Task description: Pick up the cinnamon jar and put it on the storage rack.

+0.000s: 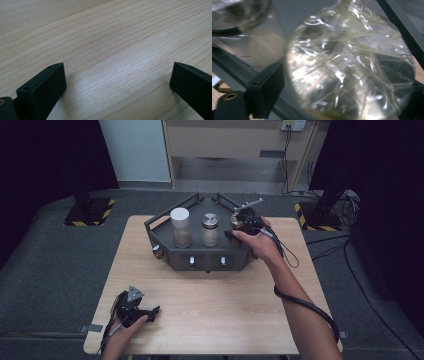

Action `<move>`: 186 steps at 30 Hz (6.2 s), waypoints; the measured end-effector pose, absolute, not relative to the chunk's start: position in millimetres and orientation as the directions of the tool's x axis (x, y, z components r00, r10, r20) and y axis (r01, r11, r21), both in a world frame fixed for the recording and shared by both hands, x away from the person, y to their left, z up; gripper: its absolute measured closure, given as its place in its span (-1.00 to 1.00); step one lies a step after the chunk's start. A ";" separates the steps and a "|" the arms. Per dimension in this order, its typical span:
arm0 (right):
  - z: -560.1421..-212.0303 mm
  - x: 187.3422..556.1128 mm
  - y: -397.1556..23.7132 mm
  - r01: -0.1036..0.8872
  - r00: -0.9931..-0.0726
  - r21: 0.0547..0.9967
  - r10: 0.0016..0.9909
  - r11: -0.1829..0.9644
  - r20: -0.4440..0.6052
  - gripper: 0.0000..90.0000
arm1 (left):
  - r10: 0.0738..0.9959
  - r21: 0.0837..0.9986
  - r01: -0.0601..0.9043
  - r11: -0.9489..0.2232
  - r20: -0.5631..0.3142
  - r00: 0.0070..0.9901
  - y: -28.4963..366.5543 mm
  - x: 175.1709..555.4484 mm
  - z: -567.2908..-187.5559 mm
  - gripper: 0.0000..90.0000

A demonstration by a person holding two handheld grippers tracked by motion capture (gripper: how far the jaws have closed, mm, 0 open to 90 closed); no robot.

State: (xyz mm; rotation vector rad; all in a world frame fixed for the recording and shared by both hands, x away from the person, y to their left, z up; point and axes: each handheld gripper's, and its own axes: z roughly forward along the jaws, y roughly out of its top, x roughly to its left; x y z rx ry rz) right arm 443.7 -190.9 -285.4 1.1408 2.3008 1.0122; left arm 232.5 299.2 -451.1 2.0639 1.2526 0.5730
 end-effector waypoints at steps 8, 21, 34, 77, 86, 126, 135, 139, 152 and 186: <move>-282.4 425.3 -195.4 0.512 -0.605 0.746 0.795 0.425 -0.037 -0.88 | 0.893 0.719 0.610 -0.334 0.034 0.449 299.3 232.5 -451.1 -1.00; -268.7 401.6 -210.4 0.488 -0.595 0.762 0.801 0.426 -0.067 -0.90 | 0.893 0.719 0.610 -0.334 0.034 0.449 299.3 232.6 -451.1 -1.00; -275.9 375.7 -231.6 0.477 -0.588 0.786 0.808 0.393 -0.047 -0.90 | 0.893 0.718 0.610 -0.335 0.034 0.449 299.3 232.6 -450.9 -1.00; -312.9 333.4 -258.3 0.466 -0.615 0.763 0.784 0.448 -0.084 -0.89 | 0.893 0.718 0.610 -0.335 0.034 0.449 299.3 232.6 -450.9 -1.00; -322.6 326.9 -261.8 0.474 -0.622 0.745 0.778 0.469 -0.094 -0.89 | 0.893 0.718 0.610 -0.335 0.035 0.449 299.3 232.6 -450.9 -1.00; -363.6 300.4 -269.5 0.503 -0.652 0.725 0.757 0.470 -0.038 -0.90 | 0.895 0.718 0.612 -0.333 0.035 0.446 298.1 232.1 -451.0 -1.00; -372.3 295.9 -271.4 0.512 -0.653 0.728 0.757 0.456 -0.014 -0.90 | 0.895 0.718 0.612 -0.331 0.034 0.444 297.6 231.9 -451.1 -1.00; -376.0 293.8 -273.9 0.518 -0.654 0.731 0.757 0.443 0.005 -0.90 | 0.895 0.718 0.612 -0.331 0.034 0.444 297.6 231.9 -451.0 -1.00; -388.3 290.3 -274.6 0.531 -0.661 0.729 0.749 0.431 0.038 -0.89 | 0.896 0.718 0.612 -0.331 0.035 0.444 297.4 231.8 -451.1 -1.00; -413.0 284.4 -272.5 0.557 -0.672 0.720 0.734 0.414 0.098 -0.90 | 0.897 0.719 0.612 -0.330 0.035 0.442 296.5 231.3 -451.2 -1.00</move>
